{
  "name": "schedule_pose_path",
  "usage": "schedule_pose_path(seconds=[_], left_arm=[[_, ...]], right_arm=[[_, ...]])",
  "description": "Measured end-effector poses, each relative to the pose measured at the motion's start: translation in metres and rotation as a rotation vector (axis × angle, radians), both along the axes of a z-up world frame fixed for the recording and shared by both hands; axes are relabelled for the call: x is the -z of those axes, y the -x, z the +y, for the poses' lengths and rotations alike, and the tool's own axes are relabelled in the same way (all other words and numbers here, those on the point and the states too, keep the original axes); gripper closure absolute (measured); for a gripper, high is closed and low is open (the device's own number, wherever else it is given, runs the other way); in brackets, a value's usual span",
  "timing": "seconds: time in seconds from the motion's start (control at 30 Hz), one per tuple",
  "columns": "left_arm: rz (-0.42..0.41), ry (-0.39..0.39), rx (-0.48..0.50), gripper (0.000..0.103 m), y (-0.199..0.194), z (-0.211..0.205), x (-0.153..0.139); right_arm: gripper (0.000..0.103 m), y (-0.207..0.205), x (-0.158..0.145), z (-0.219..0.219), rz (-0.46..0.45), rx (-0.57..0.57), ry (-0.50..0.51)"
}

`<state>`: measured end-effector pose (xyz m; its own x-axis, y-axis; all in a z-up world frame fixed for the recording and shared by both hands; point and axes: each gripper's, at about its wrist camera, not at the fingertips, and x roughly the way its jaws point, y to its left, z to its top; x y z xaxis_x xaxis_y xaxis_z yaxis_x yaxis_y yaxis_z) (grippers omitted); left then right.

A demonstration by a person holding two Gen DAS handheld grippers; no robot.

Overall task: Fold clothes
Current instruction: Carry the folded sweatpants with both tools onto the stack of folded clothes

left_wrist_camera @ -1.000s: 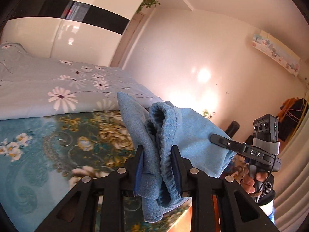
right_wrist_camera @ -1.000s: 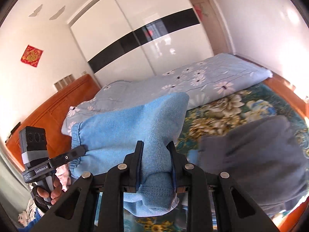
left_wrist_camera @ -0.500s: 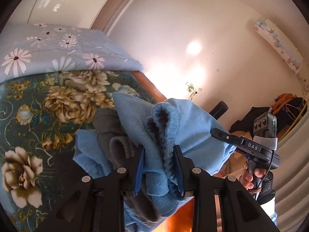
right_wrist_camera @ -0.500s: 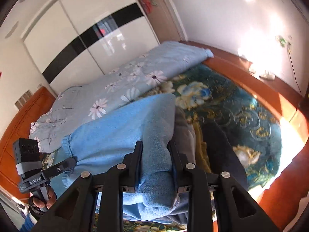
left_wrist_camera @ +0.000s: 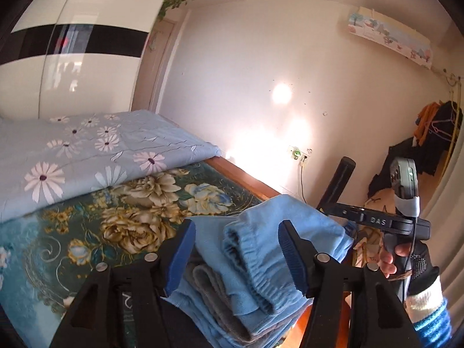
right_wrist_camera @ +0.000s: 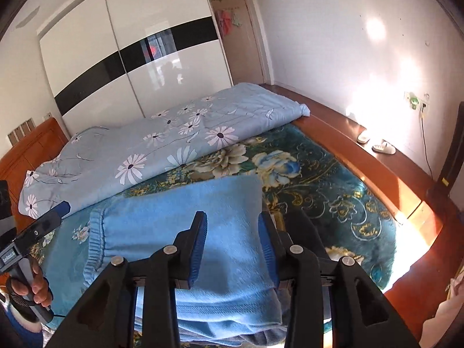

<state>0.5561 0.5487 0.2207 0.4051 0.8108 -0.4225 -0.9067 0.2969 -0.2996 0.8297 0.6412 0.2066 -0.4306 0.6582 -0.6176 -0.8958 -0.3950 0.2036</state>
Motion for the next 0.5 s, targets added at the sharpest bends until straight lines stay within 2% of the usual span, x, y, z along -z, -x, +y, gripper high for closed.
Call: schedule_pose_path(seconds=[0.13, 0.2, 0.27, 0.37, 0.43, 0.5], left_arm=[[0.012, 0.049, 0.065, 0.039, -0.036, 0.019, 0.003], [0.044, 0.097, 0.037, 0.039, -0.044, 0.032, 0.017], [0.069, 0.184, 0.006, 0.039, -0.045, 0.048, 0.036], [0.045, 0.217, 0.006, 0.039, -0.037, 0.049, 0.053], [-0.001, 0.202, 0.019, 0.039, -0.028, 0.040, 0.049], [-0.051, 0.184, 0.028, 0.038, -0.019, 0.028, 0.042]], right_arm=[[0.064, 0.022, 0.010, 0.017, -0.031, -0.004, 0.033], [0.064, 0.028, 0.021, 0.024, -0.036, -0.002, 0.062], [0.064, 0.030, 0.031, 0.030, -0.048, 0.001, 0.092], [0.064, 0.025, 0.026, 0.021, -0.023, -0.009, 0.078], [0.064, 0.018, 0.011, 0.004, 0.003, -0.031, 0.018], [0.064, 0.010, 0.001, -0.013, -0.010, -0.022, -0.027]])
